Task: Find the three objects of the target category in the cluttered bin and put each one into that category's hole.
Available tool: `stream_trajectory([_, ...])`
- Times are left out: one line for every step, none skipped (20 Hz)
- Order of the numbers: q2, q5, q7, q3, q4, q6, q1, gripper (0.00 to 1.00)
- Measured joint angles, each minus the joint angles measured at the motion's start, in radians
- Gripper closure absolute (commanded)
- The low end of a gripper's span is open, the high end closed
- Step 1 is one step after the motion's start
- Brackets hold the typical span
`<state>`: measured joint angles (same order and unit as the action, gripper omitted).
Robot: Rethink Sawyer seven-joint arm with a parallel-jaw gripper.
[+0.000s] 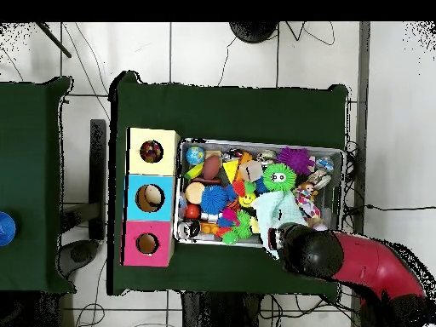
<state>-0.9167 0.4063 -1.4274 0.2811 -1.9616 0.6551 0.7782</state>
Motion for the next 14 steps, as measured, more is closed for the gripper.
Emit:
stream_trajectory([0.012, 0.009, 0.0, -0.001, 0.001, -0.002, 0.0, 0.0])
stream_trajectory([0.024, 0.016, 0.0, -0.003, 0.001, -0.006, 0.0, 0.0])
stream_trajectory([0.037, 0.024, 0.0, -0.005, 0.002, -0.01, 0.0, 0.0])
stream_trajectory([0.054, 0.035, 0.0, -0.008, 0.003, -0.016, 0.0, 0.0])
stream_trajectory([0.068, 0.043, 0.0, -0.011, 0.004, -0.021, 0.0, 0.0])
stream_trajectory([0.083, 0.052, 0.0, -0.014, 0.006, -0.027, -0.001, 0.0])
stream_trajectory([0.098, 0.061, 0.0, -0.018, 0.008, -0.033, -0.001, 0.0])
stream_trajectory([0.122, 0.074, 0.0, -0.025, 0.011, -0.043, -0.002, 0.0])
stream_trajectory([0.154, 0.093, 0.0, -0.035, 0.013, -0.056, -0.002, 0.0])
stream_trajectory([0.174, 0.106, 0.0, -0.042, 0.015, -0.066, -0.003, 0.0])
stream_trajectory([0.189, 0.116, 0.0, -0.048, 0.016, -0.075, -0.005, 0.0])
stream_trajectory([0.208, 0.129, 0.0, -0.056, 0.017, -0.085, -0.007, 0.0])
stream_trajectory([0.218, 0.136, 0.0, -0.061, 0.018, -0.091, -0.008, 0.0])
stream_trajectory([0.238, 0.149, 0.0, -0.07, 0.02, -0.102, -0.011, 0.0])
